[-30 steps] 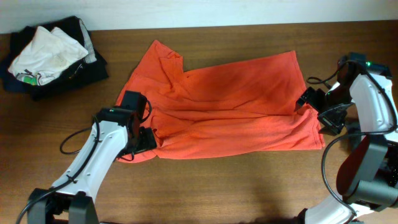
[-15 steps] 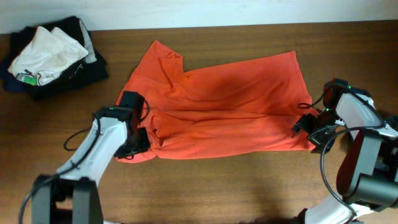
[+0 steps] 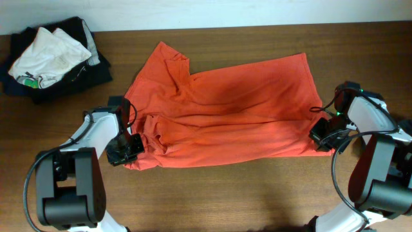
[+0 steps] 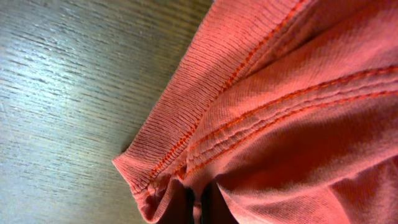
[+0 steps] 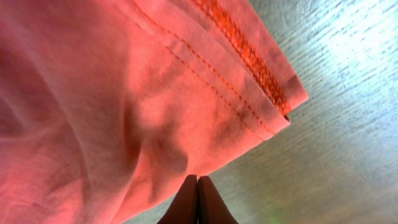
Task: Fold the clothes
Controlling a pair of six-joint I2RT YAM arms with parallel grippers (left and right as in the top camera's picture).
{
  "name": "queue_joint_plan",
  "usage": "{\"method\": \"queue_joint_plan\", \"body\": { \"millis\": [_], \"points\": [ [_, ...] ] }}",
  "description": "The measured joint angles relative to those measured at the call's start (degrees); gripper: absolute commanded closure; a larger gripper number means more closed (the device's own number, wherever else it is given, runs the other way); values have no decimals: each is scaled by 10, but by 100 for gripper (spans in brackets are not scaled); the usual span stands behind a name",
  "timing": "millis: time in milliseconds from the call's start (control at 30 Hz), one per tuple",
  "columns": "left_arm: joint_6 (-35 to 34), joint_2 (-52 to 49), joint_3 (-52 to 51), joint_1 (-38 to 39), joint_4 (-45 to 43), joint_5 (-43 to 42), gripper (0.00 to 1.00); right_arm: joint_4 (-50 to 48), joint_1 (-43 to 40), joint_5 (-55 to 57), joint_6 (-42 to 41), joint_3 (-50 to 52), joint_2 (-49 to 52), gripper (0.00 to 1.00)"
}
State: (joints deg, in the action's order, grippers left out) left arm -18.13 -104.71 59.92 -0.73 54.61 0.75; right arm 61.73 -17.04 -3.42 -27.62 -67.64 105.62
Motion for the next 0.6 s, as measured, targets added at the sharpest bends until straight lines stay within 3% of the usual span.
{"method": "queue_joint_plan", "body": {
  "millis": [233,467,533,567,600],
  "points": [
    [-38,6,-14,-75,133,7,99,53,-33,22,0,0,-1,96],
    [-45,265,-19,-107,207,6,99,116,-68,43,0,0,-88,96],
    [-46,284,-19,-107,213,-2,15,120,-68,43,7,0,-135,91],
    [-45,286,-19,-107,213,-4,1,121,-68,39,16,0,-157,87],
    [-49,286,-19,-107,213,-6,1,122,-68,35,22,0,-170,81]
  ]
}}
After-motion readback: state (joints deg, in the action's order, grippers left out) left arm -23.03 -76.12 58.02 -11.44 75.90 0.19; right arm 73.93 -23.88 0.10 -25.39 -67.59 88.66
